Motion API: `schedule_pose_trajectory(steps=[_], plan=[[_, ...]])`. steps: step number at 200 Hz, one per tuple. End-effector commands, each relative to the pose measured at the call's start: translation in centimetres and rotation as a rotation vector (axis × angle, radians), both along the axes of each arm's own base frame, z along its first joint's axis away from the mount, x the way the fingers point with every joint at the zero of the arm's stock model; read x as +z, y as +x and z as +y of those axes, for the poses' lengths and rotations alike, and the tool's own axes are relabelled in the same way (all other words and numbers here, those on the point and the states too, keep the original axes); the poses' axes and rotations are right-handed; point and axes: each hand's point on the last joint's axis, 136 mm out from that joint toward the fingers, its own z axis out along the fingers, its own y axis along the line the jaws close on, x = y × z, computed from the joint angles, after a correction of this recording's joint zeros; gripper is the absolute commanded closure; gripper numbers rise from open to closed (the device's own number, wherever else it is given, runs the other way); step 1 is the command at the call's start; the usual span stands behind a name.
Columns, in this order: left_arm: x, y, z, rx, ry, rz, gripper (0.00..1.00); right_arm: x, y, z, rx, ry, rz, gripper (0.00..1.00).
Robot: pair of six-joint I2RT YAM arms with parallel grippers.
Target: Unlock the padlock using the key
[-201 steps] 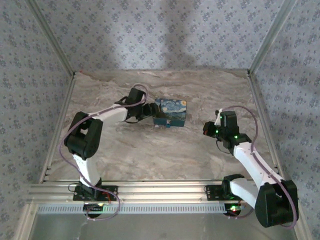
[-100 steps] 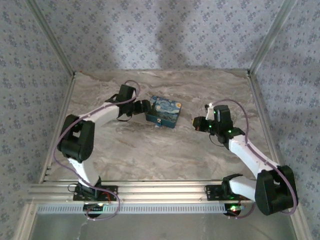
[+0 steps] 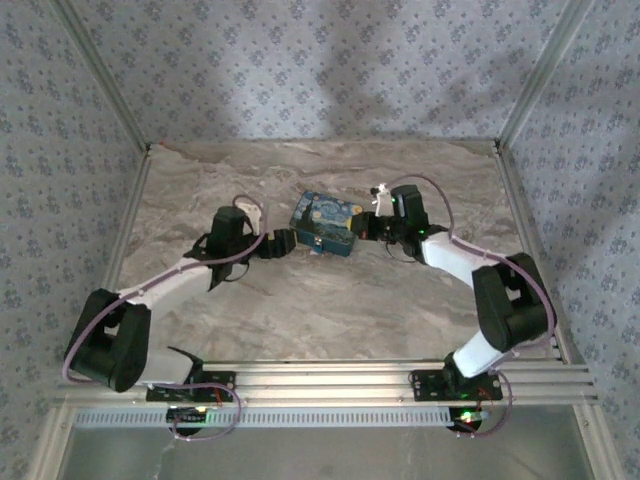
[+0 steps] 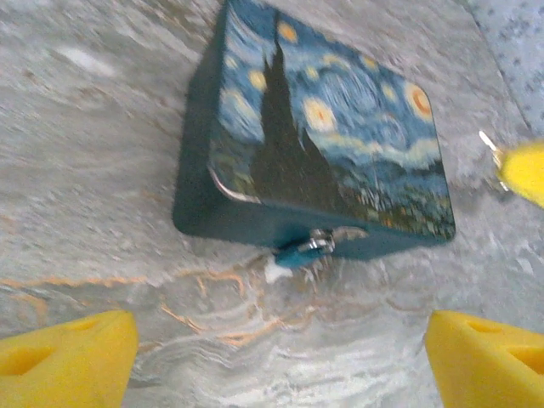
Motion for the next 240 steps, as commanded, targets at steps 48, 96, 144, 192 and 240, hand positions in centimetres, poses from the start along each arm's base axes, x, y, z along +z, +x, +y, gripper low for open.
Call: schedule_pose_trajectory(steps=[48,96,144,192,240], plan=[[-0.9,-1.1,-5.6,-0.222,-0.136,-0.056,0.18,-1.4,3.0,1.5,0.04,0.022,-0.016,1.0],[-2.8,-0.6,-7.3,-0.272,-0.131,-0.058,0.21,-3.5,2.8,0.7,0.029,-0.001,0.019,1.0],[-4.0,0.3,-8.1,-0.297,-0.111,-0.064,0.26,-5.8,1.4,0.8,0.031,-0.021,0.083,1.0],[-5.2,1.4,-8.5,-0.294,-0.085,-0.067,0.29,-6.8,0.2,1.6,0.037,-0.02,0.122,1.0],[-6.3,2.0,-8.8,-0.304,-0.058,-0.059,0.33,-6.7,-0.2,1.9,0.04,-0.021,0.122,1.0]])
